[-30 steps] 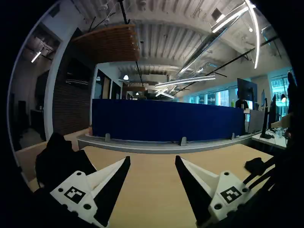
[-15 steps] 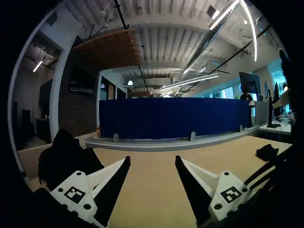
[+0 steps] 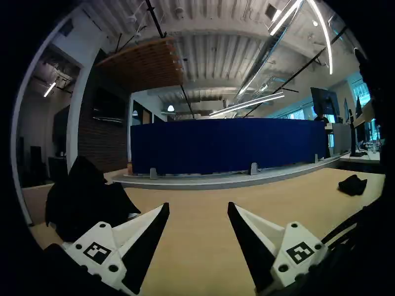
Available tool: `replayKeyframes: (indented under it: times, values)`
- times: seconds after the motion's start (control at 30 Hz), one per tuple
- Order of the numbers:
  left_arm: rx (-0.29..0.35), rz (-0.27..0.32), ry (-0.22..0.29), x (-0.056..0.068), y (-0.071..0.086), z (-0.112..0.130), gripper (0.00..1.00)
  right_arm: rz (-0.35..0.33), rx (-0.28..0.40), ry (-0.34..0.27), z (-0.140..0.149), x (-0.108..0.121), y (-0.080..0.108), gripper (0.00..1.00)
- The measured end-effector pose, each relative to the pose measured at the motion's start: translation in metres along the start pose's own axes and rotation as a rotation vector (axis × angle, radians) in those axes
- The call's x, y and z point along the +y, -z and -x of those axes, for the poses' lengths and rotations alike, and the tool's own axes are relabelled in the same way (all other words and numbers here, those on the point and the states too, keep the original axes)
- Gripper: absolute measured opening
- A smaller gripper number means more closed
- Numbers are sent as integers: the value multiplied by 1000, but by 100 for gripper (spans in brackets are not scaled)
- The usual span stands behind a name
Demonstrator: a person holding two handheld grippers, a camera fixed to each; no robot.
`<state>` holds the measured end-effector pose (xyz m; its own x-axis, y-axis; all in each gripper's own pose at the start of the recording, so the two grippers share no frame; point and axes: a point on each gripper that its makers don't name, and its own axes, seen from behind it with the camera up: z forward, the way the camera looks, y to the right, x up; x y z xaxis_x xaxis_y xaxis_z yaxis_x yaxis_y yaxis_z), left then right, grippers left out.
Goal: Fold towel
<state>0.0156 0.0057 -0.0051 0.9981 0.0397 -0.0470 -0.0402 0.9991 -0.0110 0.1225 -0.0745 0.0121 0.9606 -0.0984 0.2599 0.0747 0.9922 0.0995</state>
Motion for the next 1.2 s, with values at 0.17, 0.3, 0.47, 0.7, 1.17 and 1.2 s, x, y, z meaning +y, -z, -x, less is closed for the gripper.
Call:
replayKeyframes:
  times: [0.17, 0.3, 0.47, 0.7, 1.17, 1.2]
  values:
    - [-3, -14, -3, -5, 1, 3, 87, 2, 5, 1, 0, 1, -2, 100]
    - [-8, -26, 25, -10, 1, 7, 87, 2, 4, 3, 1, 2, -4, 100]
    - [-17, -22, 39, -9, 0, 10, 87, -6, 9, 5, -1, 0, -6, 100]
    - [-45, -13, 41, -6, -3, 17, 87, -16, 29, 3, -5, 1, -8, 100]
    - [-46, -14, 40, -7, -5, 17, 96, -27, 136, -6, -32, 28, 6, 100]
    - [-46, -14, 40, -7, -5, 17, 96, -25, 143, -7, -32, 31, 6, 100]
